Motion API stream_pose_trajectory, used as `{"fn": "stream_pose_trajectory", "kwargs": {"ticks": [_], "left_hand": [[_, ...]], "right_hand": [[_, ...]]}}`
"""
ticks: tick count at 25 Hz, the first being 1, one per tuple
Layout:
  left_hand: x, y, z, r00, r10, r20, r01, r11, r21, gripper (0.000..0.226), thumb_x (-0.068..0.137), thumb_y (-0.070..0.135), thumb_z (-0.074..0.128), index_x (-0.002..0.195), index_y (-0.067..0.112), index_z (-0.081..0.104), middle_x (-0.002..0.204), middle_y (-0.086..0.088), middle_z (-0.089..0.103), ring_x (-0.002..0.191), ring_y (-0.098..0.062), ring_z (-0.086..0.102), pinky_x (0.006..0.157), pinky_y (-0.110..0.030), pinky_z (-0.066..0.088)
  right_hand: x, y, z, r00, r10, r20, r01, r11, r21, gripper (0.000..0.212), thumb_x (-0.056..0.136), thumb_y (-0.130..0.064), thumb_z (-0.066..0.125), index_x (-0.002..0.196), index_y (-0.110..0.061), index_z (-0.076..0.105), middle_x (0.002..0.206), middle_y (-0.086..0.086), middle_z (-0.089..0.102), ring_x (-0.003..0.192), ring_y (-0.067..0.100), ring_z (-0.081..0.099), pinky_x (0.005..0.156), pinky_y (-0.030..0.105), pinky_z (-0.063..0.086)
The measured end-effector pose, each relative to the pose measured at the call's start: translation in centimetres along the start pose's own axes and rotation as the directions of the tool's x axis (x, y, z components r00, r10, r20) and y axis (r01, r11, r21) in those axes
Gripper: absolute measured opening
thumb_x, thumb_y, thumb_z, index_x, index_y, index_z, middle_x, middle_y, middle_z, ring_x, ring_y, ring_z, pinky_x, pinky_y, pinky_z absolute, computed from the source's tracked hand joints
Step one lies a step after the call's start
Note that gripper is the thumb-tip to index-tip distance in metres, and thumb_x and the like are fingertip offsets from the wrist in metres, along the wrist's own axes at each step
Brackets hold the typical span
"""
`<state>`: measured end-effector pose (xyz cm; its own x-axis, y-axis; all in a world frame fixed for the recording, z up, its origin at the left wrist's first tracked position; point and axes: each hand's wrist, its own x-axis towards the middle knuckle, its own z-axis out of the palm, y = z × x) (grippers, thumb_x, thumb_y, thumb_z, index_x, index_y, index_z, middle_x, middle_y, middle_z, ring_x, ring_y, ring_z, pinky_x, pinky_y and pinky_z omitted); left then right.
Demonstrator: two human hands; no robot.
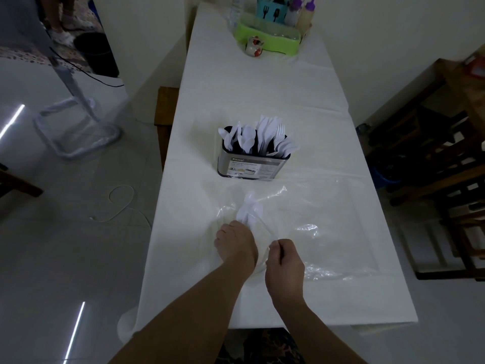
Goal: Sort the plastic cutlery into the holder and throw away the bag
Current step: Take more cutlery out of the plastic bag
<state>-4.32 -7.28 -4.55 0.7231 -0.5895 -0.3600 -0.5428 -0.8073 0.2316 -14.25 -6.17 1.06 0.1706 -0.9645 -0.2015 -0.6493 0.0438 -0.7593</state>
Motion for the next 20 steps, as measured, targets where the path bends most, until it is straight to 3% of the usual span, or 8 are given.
{"fn": "stream_pose_trajectory", "kwargs": {"ticks": [3, 7, 10, 13, 15, 17, 19, 20], "left_hand": [[0.6, 0.1, -0.5, 1.0, 0.016, 0.024, -0.017, 0.999, 0.035, 0.03, 0.102, 0.031, 0.038, 0.111, 0.009, 0.056, 0.11, -0.01, 0.064, 0.099, -0.024, 0.063, 0.08, -0.033, 0.049], [1.2, -0.2, -1.3, 0.993, 0.052, 0.11, -0.059, 0.996, 0.064, 0.024, 0.099, 0.019, 0.047, 0.117, 0.007, 0.057, 0.114, -0.01, 0.065, 0.105, -0.025, 0.064, 0.084, -0.035, 0.05], [1.8, -0.6, -1.8, 0.973, 0.022, 0.228, -0.009, 0.998, -0.055, 0.025, 0.097, 0.017, 0.051, 0.118, 0.012, 0.063, 0.112, -0.007, 0.068, 0.102, -0.024, 0.066, 0.083, -0.033, 0.052], [2.5, -1.4, -2.8, 0.898, 0.038, 0.437, 0.037, 0.986, -0.162, 0.041, 0.094, 0.02, 0.055, 0.134, 0.017, 0.055, 0.124, -0.01, 0.064, 0.11, -0.029, 0.063, 0.091, -0.036, 0.052], [2.5, -2.2, -3.5, 0.834, 0.068, 0.548, 0.062, 0.975, -0.214, 0.047, 0.098, 0.026, 0.047, 0.143, 0.013, 0.044, 0.133, -0.018, 0.058, 0.117, -0.035, 0.059, 0.097, -0.039, 0.048], [1.7, -3.3, -4.1, 0.82, 0.079, 0.568, 0.051, 0.977, -0.209, 0.045, 0.098, 0.016, 0.043, 0.14, -0.001, 0.046, 0.119, -0.025, 0.064, 0.111, -0.037, 0.063, 0.09, -0.036, 0.052], [0.8, -4.7, -4.6, 0.815, 0.089, 0.572, 0.08, 0.961, -0.263, 0.041, 0.093, 0.008, 0.045, 0.131, -0.006, 0.053, 0.092, -0.021, 0.065, 0.095, -0.033, 0.067, 0.07, -0.029, 0.052], [0.3, -5.6, -4.9, 0.825, 0.117, 0.553, 0.088, 0.94, -0.33, 0.038, 0.092, 0.008, 0.045, 0.127, -0.005, 0.054, 0.089, -0.018, 0.062, 0.086, -0.03, 0.066, 0.062, -0.027, 0.049]], "right_hand": [[0.0, 0.0, 0.1, 1.0, -0.001, 0.003, 0.001, 1.0, -0.009, 0.026, 0.1, -0.027, 0.044, 0.077, -0.023, 0.053, 0.066, 0.001, 0.059, 0.063, 0.023, 0.059, 0.06, 0.043, 0.051], [0.0, -0.2, 0.2, 1.0, -0.003, 0.006, 0.003, 1.0, -0.026, 0.027, 0.101, -0.027, 0.045, 0.075, -0.023, 0.052, 0.066, 0.002, 0.059, 0.062, 0.02, 0.058, 0.06, 0.043, 0.05], [0.1, -0.2, 0.2, 1.0, -0.003, 0.007, 0.003, 0.999, -0.046, 0.027, 0.101, -0.029, 0.046, 0.076, -0.022, 0.052, 0.066, 0.001, 0.059, 0.062, 0.018, 0.057, 0.06, 0.039, 0.049], [0.4, -0.2, 0.3, 1.0, -0.009, 0.011, 0.01, 0.998, -0.056, 0.026, 0.1, -0.028, 0.047, 0.076, -0.02, 0.053, 0.066, -0.001, 0.059, 0.062, 0.018, 0.056, 0.06, 0.037, 0.049], [0.7, -0.3, 0.6, 1.0, -0.009, 0.011, 0.01, 0.998, -0.07, 0.026, 0.1, -0.029, 0.047, 0.077, -0.019, 0.053, 0.066, -0.001, 0.06, 0.062, 0.017, 0.057, 0.061, 0.036, 0.049], [1.2, -0.4, 0.6, 1.0, -0.015, 0.008, 0.016, 0.995, -0.096, 0.026, 0.101, -0.028, 0.047, 0.078, -0.018, 0.054, 0.067, -0.001, 0.06, 0.062, 0.016, 0.057, 0.062, 0.036, 0.05], [1.8, -0.3, 0.4, 0.999, -0.037, 0.006, 0.037, 0.99, -0.134, 0.024, 0.101, -0.027, 0.047, 0.08, -0.018, 0.055, 0.069, -0.002, 0.06, 0.063, 0.016, 0.058, 0.063, 0.036, 0.051], [2.1, -0.2, 0.2, 0.999, -0.051, 0.009, 0.052, 0.986, -0.159, 0.022, 0.101, -0.026, 0.047, 0.083, -0.018, 0.056, 0.07, -0.002, 0.06, 0.065, 0.017, 0.059, 0.063, 0.035, 0.051]]}}
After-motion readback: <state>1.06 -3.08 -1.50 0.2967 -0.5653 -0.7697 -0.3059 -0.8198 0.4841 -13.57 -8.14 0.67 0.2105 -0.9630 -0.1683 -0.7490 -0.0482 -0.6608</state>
